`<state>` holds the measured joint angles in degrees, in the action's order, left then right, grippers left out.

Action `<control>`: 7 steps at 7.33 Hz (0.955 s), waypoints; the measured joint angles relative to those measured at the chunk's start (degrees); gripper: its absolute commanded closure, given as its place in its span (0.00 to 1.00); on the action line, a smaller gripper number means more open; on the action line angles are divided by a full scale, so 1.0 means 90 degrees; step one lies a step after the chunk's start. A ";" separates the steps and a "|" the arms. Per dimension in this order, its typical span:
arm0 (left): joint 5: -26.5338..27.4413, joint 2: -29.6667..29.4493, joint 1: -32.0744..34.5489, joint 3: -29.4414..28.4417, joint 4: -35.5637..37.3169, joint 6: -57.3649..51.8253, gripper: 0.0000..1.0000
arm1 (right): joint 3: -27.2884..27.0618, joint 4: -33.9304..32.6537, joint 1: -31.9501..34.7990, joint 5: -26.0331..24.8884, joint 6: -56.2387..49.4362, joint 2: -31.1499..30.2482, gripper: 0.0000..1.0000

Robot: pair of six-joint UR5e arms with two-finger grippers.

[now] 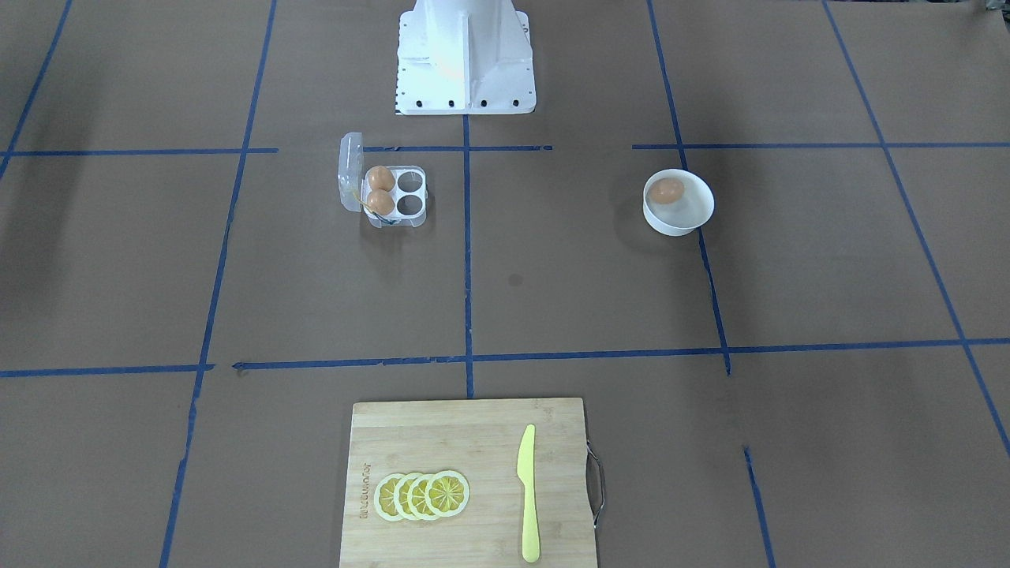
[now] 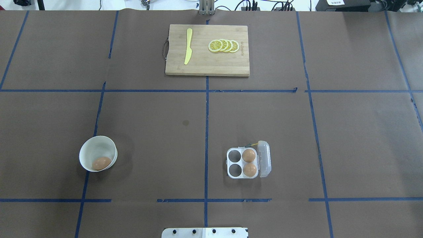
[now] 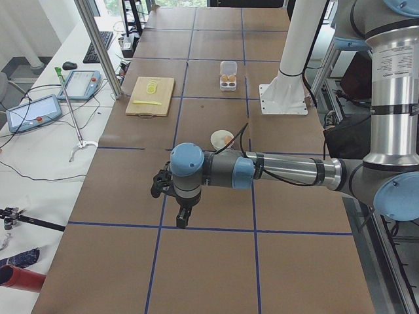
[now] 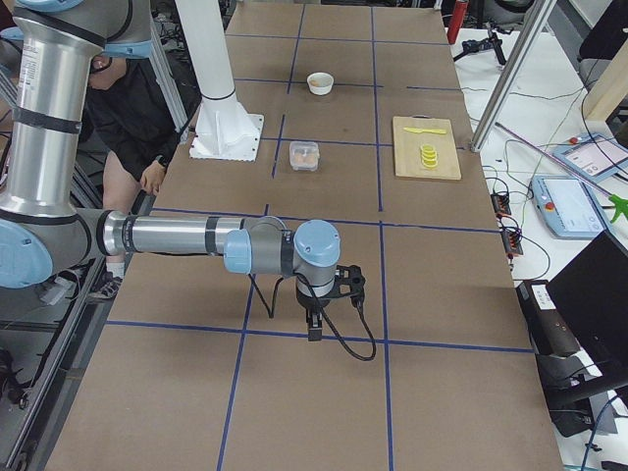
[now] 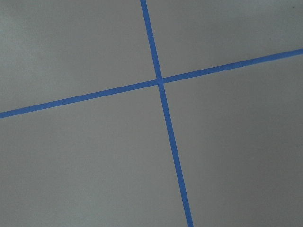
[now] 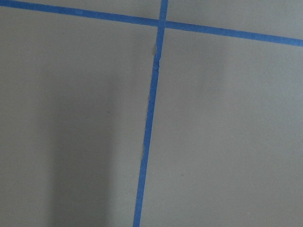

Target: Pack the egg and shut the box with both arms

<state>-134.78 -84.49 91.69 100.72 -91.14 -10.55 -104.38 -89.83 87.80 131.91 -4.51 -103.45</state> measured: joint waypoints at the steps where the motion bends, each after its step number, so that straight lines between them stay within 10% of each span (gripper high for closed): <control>1: -0.0011 -0.0003 -0.0002 -0.0029 -0.0394 0.0002 0.00 | 0.0037 0.0303 0.0000 0.0018 -0.0006 0.0002 0.00; 7: -0.0163 -0.0407 -0.0099 -0.0630 -0.4597 0.0647 0.00 | 0.0192 0.1110 -0.0010 0.0335 0.0051 0.0238 0.00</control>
<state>-136.25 -88.15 90.80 95.05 -132.52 -4.73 -102.65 -79.84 87.72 134.93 -4.05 -101.30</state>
